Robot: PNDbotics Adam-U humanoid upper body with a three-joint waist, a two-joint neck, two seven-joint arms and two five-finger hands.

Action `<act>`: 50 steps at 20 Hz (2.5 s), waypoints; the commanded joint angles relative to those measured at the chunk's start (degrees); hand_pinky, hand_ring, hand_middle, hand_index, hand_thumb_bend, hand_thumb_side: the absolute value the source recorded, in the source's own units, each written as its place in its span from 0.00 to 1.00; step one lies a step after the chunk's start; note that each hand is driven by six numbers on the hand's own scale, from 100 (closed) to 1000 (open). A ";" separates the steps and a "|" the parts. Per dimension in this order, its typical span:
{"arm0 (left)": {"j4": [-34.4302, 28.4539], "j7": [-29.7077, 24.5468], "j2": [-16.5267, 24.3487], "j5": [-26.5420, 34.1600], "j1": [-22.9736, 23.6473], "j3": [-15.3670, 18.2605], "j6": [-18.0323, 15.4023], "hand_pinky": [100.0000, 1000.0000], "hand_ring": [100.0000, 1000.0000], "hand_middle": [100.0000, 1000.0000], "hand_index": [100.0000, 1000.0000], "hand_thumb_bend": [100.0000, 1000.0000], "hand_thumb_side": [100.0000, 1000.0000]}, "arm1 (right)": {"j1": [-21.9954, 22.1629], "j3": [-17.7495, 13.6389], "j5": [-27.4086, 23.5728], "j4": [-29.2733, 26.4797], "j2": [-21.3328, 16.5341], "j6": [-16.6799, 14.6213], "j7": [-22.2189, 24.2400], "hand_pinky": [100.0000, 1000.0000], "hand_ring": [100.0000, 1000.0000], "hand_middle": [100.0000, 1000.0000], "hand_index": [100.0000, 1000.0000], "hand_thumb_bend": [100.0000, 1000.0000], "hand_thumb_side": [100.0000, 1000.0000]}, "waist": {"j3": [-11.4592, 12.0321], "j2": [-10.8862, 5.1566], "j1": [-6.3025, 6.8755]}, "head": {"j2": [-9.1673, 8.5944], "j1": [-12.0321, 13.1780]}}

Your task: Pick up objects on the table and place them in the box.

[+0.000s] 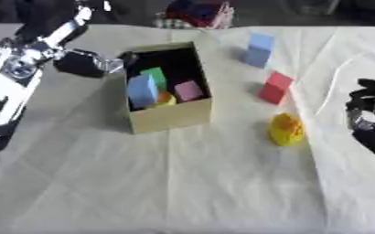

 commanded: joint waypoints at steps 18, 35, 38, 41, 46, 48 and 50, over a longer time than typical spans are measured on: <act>-6.38 0.99 -7.79 5.57 16.45 8.08 6.56 0.81 0.65 0.65 0.83 0.20 0.53 | -18.60 13.05 13.17 19.22 -15.72 -11.75 39.59 0.86 0.84 0.84 0.95 0.20 0.25 | 2.47 -2.37 -0.62 | 0.22 -4.53; -6.63 0.36 -9.37 4.94 16.72 7.91 7.05 0.81 0.63 0.63 0.83 0.17 0.54 | -21.03 14.08 29.54 20.67 -12.22 -16.70 32.77 0.78 0.66 0.44 0.59 0.00 0.01 | 2.58 -2.58 -0.22 | 0.22 -4.45; -6.64 0.21 -9.77 5.02 16.93 7.80 7.05 0.81 0.62 0.63 0.83 0.17 0.54 | -22.40 13.85 30.36 21.05 -11.30 -16.52 26.11 0.75 0.57 0.30 0.46 0.00 0.00 | 2.68 -2.75 -0.07 | 0.22 -4.53; -6.74 0.10 -10.15 5.18 17.31 7.71 7.03 0.81 0.62 0.62 0.83 0.17 0.54 | -25.40 13.61 28.32 20.51 -10.38 -16.21 23.48 0.74 0.55 0.28 0.44 0.00 0.00 | 2.91 -3.20 0.10 | 0.22 -4.66; -7.09 -0.33 -11.64 5.75 17.57 7.22 6.93 0.80 0.62 0.62 0.82 0.17 0.54 | -34.27 14.46 26.04 20.97 -6.98 -15.86 24.05 0.75 0.55 0.28 0.44 0.00 0.00 | 4.04 -3.81 0.69 | 0.22 -5.58; -7.25 -0.53 -12.56 6.13 17.77 6.98 6.94 0.80 0.61 0.61 0.82 0.17 0.55 | -37.58 14.36 26.25 23.27 -4.30 -15.66 24.50 0.74 0.54 0.28 0.44 0.00 0.00 | 4.77 -4.02 1.05 | 0.22 -6.12; -7.41 -0.89 -13.25 6.41 17.90 6.68 6.90 0.80 0.61 0.61 0.82 0.17 0.55 | -40.09 13.95 26.30 26.13 -1.10 -15.85 24.30 0.74 0.54 0.28 0.45 0.00 0.00 | 5.63 -4.12 1.32 | 0.22 -6.85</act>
